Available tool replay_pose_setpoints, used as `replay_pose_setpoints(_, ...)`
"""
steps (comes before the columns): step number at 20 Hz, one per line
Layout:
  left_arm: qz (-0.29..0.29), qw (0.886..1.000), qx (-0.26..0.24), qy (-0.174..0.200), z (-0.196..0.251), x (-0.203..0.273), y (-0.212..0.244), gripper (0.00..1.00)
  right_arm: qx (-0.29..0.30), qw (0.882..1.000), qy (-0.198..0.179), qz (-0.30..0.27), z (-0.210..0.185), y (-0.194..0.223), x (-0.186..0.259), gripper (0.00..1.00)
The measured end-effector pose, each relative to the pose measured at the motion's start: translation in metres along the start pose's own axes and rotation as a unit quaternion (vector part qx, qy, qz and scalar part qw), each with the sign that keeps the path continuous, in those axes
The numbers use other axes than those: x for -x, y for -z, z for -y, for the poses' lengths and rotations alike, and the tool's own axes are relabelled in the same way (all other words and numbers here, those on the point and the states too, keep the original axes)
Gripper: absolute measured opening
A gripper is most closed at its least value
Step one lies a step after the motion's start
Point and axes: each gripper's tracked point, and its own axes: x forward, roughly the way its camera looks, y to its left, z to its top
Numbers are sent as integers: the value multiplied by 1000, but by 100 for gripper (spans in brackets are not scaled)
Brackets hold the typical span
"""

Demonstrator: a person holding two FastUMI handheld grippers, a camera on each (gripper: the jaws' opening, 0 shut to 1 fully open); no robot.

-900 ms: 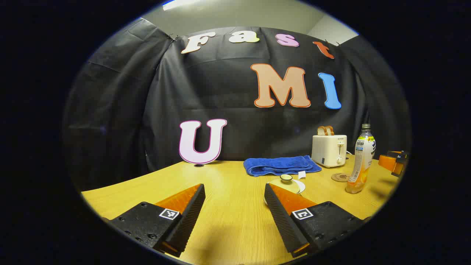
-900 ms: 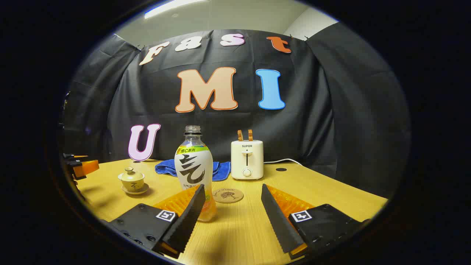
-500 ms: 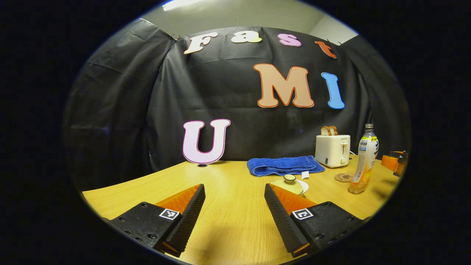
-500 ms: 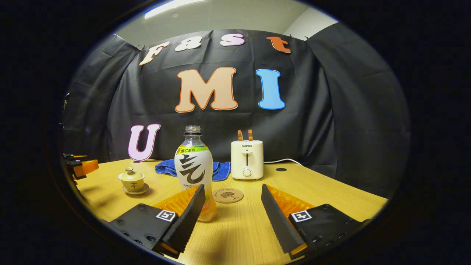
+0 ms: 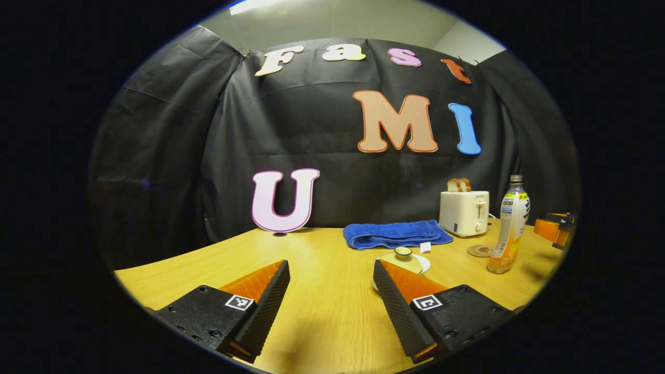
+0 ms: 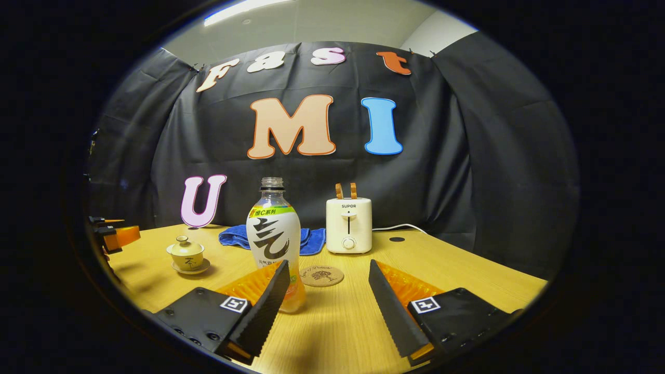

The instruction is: Open the teacup lid with one hand, grasp the water bottle and pour water into the teacup with the other hand; after pouring, place the water bottle on the coaster and then close the teacup lid.

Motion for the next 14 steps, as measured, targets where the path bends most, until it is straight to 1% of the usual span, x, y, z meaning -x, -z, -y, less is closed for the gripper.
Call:
replay_pose_setpoints(5,1,998,1,64,27,-12,0,95,0,1000,0,0,0,0,0,94)
replay_pose_setpoints(8,2,994,2,110,48,-22,0,94,0,1000,0,0,0,0,0,94)
replay_pose_setpoints(11,1,990,3,141,63,-34,1,94,0,1000,-3,0,-1,0,1,94)
replay_pose_setpoints(14,1,987,4,162,74,-47,1,94,0,1000,-7,0,-2,1,0,97)
